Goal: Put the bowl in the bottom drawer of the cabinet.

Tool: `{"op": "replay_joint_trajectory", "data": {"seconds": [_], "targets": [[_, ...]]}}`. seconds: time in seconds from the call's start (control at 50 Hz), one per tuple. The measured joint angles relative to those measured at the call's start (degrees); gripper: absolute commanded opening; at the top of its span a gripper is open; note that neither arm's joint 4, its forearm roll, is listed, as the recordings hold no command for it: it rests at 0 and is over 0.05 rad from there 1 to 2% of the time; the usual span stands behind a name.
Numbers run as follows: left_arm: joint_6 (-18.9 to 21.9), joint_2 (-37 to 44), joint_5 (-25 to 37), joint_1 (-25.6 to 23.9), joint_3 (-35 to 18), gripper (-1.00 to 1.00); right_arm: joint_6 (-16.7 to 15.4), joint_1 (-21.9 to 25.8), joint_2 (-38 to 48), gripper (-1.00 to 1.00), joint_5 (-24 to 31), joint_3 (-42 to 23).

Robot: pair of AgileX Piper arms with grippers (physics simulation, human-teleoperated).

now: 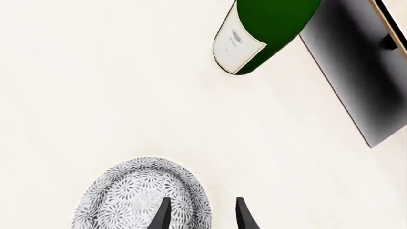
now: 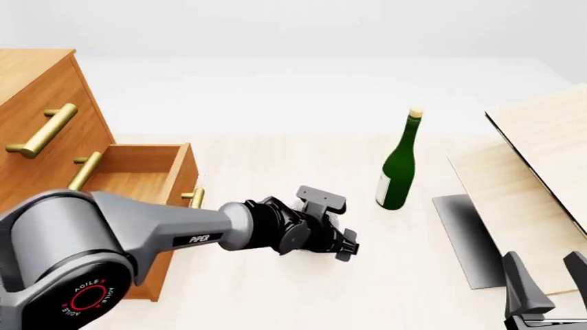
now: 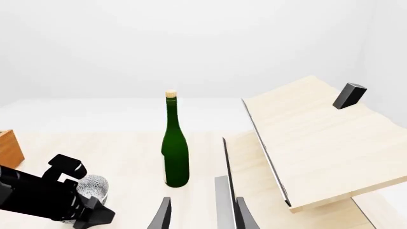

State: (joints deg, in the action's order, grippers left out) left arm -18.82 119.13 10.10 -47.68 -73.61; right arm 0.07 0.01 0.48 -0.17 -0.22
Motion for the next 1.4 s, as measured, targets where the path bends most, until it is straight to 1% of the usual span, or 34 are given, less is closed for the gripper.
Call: {"op": "replay_joint_trajectory", "data": {"seconds": [0.3, 0.32, 0.42, 0.54, 0.82, 1.4], "targets": [[-0.66, 0.17, -0.51, -0.18, 0.25, 1.0, 0.0, 0.0, 0.0, 1.0, 0.0, 0.0], [-0.68, 0.17, -0.54, -0.2, 0.27, -1.0, 0.0, 0.01, 0.0, 1.0, 0.0, 0.0], [-0.54, -0.44, -0.71, -0.13, 0.15, -1.0, 0.0, 0.0, 0.0, 1.0, 0.0, 0.0], [0.82, -1.42, -0.85, -0.13, -0.19, -1.0, 0.0, 0.0, 0.0, 1.0, 0.0, 0.0], [3.35, -3.29, -1.67, 0.49, 1.26, -1.0, 0.0, 0.0, 0.0, 1.0, 0.0, 0.0], [7.51, -11.54, -1.32, 0.79, 3.7, -1.0, 0.0, 0.0, 0.0, 1.0, 0.0, 0.0]]}}
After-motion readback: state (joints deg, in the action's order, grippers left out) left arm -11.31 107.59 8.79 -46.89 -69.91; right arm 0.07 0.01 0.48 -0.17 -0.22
